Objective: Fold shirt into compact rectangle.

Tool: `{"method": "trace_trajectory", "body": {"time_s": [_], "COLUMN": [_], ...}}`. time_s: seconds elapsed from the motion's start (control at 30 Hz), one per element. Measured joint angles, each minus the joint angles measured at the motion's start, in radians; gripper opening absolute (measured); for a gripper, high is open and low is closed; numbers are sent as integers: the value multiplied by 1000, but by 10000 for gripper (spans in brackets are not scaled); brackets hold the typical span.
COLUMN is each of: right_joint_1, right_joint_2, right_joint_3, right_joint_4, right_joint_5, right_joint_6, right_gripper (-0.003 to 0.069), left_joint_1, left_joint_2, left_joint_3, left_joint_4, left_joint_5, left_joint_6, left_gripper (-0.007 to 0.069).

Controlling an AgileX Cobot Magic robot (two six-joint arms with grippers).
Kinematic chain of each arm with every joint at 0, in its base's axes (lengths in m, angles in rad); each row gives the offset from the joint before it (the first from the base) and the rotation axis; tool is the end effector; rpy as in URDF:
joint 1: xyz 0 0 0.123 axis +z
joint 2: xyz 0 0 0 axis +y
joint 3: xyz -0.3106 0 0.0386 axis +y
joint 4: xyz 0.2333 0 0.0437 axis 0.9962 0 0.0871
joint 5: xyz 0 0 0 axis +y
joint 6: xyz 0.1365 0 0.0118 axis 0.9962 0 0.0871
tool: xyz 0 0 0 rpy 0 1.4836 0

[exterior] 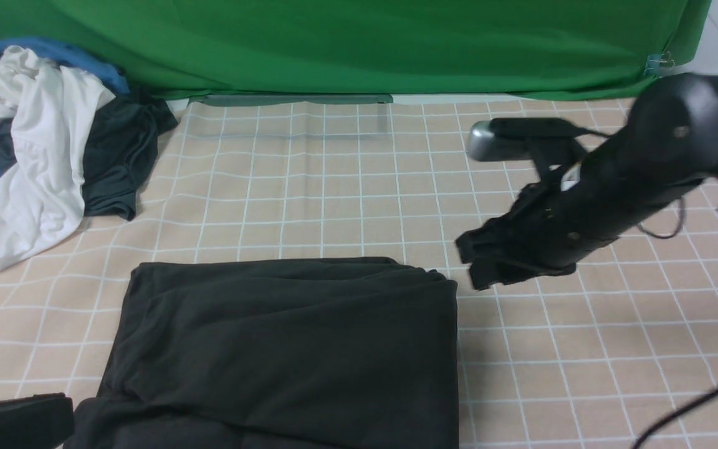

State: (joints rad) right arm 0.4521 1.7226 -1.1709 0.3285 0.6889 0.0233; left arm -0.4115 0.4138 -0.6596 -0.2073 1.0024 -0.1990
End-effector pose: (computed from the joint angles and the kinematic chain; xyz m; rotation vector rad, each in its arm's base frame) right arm 0.3153 0.1844 0.2180 -0.3007 2.7433 0.4902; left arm 0.0394 -0.0431 0.2996 0.2114 2.2741 -0.5821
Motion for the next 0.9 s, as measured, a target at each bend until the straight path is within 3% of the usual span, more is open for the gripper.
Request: {"method": "trace_trajectory", "body": {"time_s": [0.07,0.17,0.4,0.53,0.63,0.67,0.7,0.9], "right_joint_1": [0,0,0,0,4,5,5,-22], "right_joint_2": [63,128,217,267,273,273,273,269], "right_joint_3": [-29,-59,-103,-134,-146,-152,-161,-226], "right_joint_4": [12,27,135,164,179,181,181,160], "right_joint_5": [-9,-14,-27,-24,-25,-24,-24,-22], "right_joint_6": [-6,-12,-90,-112,-154,-167,-174,-184], "right_gripper": [523,611,601,505,328,216,176,189], "left_joint_1": [0,0,0,0,0,0,0,0], "left_joint_2": [0,0,0,0,0,0,0,0], "left_joint_3": [0,0,0,0,0,0,0,0], "left_joint_4": [3,9,54,83,96,101,107,132], "left_joint_5": [0,0,0,0,0,0,0,-1], "left_joint_6": [5,29,48,48,48,48,48,48], "left_gripper": [19,19,19,19,19,19,19,19]}}
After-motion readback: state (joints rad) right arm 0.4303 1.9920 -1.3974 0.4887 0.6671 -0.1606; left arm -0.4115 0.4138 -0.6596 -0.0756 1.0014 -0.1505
